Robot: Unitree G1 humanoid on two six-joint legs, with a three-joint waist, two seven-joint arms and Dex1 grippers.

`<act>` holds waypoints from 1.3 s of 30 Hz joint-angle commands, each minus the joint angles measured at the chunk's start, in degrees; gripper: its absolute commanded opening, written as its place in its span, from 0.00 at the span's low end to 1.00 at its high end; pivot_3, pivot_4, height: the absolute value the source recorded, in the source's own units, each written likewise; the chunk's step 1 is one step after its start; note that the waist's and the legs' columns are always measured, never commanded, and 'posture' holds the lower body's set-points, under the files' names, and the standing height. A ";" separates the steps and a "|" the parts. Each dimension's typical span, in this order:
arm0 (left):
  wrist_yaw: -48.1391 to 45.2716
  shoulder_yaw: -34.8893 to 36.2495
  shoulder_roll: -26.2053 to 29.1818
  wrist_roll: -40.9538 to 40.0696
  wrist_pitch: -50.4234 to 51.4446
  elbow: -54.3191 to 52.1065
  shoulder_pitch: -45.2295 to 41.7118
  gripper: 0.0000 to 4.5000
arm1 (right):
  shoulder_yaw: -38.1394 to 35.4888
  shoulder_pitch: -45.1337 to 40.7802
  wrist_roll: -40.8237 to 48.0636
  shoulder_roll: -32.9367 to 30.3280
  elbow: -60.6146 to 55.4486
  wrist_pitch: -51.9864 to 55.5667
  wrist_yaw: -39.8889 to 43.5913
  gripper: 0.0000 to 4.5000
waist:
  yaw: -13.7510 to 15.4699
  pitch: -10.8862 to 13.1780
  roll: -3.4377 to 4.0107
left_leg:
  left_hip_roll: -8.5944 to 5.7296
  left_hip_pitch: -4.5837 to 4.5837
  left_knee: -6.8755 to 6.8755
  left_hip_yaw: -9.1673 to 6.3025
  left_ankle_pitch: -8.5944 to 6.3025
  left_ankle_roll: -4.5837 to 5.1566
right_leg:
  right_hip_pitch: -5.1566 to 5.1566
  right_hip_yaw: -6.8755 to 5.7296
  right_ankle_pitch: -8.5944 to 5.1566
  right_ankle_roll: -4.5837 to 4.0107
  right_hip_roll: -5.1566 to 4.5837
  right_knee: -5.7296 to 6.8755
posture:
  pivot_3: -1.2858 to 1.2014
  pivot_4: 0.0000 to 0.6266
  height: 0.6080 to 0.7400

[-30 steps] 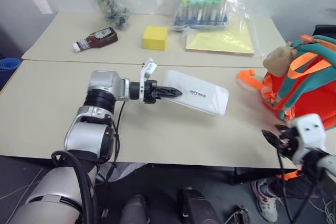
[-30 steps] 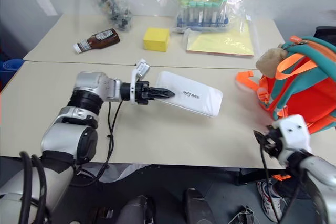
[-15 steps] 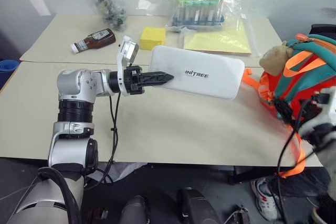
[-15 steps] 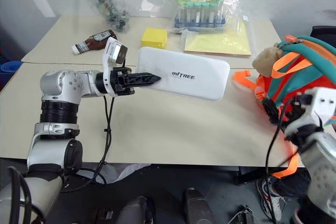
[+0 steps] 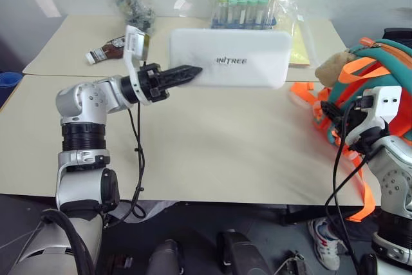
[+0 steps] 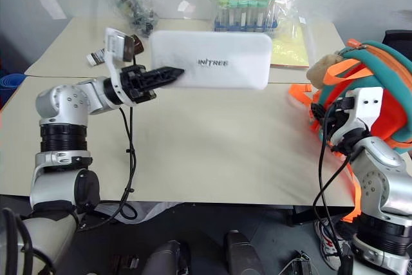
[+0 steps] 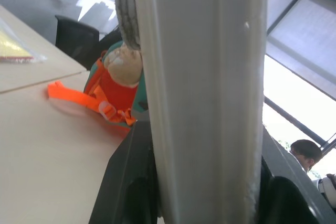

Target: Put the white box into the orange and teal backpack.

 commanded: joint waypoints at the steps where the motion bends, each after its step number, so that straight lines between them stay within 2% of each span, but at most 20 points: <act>1: -1.73 1.55 2.33 -1.38 -4.05 1.89 -3.42 0.32 | -1.15 0.26 15.90 -3.69 -10.31 5.77 9.71 0.04 | -0.02 0.01 0.01 | 0.01 0.03 0.00 -0.01 0.03 -0.04 | 0.02 0.00 0.00 0.00 0.01 0.06 | 0.52 0.24 1.00; 2: -1.99 1.60 2.78 -1.08 -5.30 3.29 -4.13 0.32 | -1.66 0.59 21.45 -5.44 -12.61 8.71 11.74 0.01 | 0.07 0.01 0.01 | 0.02 0.05 0.00 -0.01 0.05 -0.07 | 0.02 0.00 0.00 0.00 0.03 0.11 | 0.52 0.24 1.00; 4: -0.54 3.73 3.30 -0.93 -8.50 9.10 -7.45 0.32 | -3.66 2.16 35.47 -11.91 -17.80 14.90 16.86 0.01 | 0.27 0.06 0.04 | 0.01 0.06 0.02 -0.06 0.09 -0.08 | 0.02 -0.03 0.00 0.00 0.03 0.16 | 0.52 0.24 1.00; 7: -0.07 4.34 3.96 -0.12 -12.12 14.87 -10.87 0.32 | -6.82 3.51 50.65 -19.29 -18.93 19.01 16.92 0.01 | 0.16 0.11 -0.05 | 0.03 0.05 -0.02 -0.13 0.07 -0.03 | 0.07 -0.04 0.00 -0.01 0.05 0.05 | 0.52 0.24 1.00; 10: -4.03 1.62 4.70 0.49 -12.68 13.93 -11.02 0.32 | -10.69 5.74 59.92 -24.54 -17.95 19.99 16.27 0.01 | 0.32 0.12 -0.06 | -0.03 0.02 -0.03 -0.21 0.00 0.08 | 0.17 -0.11 0.00 -0.01 -0.06 -0.14 | 0.52 0.24 1.00; 12: -8.44 -1.88 5.69 0.78 -12.43 9.60 -8.86 0.32 | -14.07 9.12 61.53 -27.35 -17.36 21.71 18.50 0.01 | 0.50 0.12 -0.09 | -0.08 -0.09 0.00 -0.19 -0.08 0.22 | 0.15 -0.11 0.02 0.03 -0.14 -0.25 | 0.52 0.24 1.00; 18: -17.81 -7.26 9.67 -0.18 -11.29 3.13 -4.54 0.32 | -19.83 17.42 57.84 -29.94 -15.87 22.78 23.38 0.01 | 0.76 0.14 -0.16 | -0.07 -0.23 0.08 -0.19 -0.17 0.30 | 0.13 -0.13 -0.02 0.13 -0.18 -0.39 | 0.52 0.24 1.00; 22: -18.70 -12.12 8.81 5.98 -21.12 2.50 -1.90 0.32 | -20.39 20.77 54.09 -29.63 -13.60 22.01 25.43 0.01 | 1.14 0.14 -0.18 | -0.09 -0.15 0.14 -0.23 -0.17 0.33 | 0.20 -0.13 -0.01 0.13 -0.17 -0.32 | 0.52 0.24 1.00; 28: -16.89 -16.59 4.08 12.73 -34.09 3.35 -1.69 0.32 | -18.43 21.42 50.59 -29.34 -13.84 20.28 27.58 0.01 | 1.91 0.14 -0.20 | -0.15 -0.13 0.17 -0.22 -0.25 0.60 | 0.24 -0.06 0.07 0.22 -0.18 -0.32 | 0.52 0.24 1.00; 32: -19.83 -18.39 1.77 12.40 -34.27 2.10 -3.04 0.32 | -16.15 20.60 47.79 -29.39 -13.21 19.01 28.28 0.01 | 1.89 0.14 -0.20 | -0.16 -0.28 0.18 -0.25 -0.23 0.56 | 0.20 -0.07 0.07 0.23 -0.18 -0.43 | 0.52 0.24 1.00; 36: -21.68 -22.89 -2.24 15.90 -39.66 2.49 -5.19 0.32 | -9.60 18.32 40.67 -29.72 -11.95 16.09 27.13 0.01 | 1.85 0.14 -0.20 | -0.14 -0.40 0.24 -0.26 -0.22 0.54 | 0.10 -0.08 0.07 0.23 -0.15 -0.45 | 0.52 0.24 1.00; 39: -18.47 -27.46 -6.35 22.45 -49.07 4.52 -5.34 0.32 | -5.50 16.30 36.34 -29.55 -11.49 13.98 26.79 0.01 | 1.87 0.13 -0.19 | -0.16 -0.39 0.26 -0.26 -0.25 0.58 | 0.12 -0.07 0.07 0.24 -0.14 -0.44 | 0.52 0.24 1.00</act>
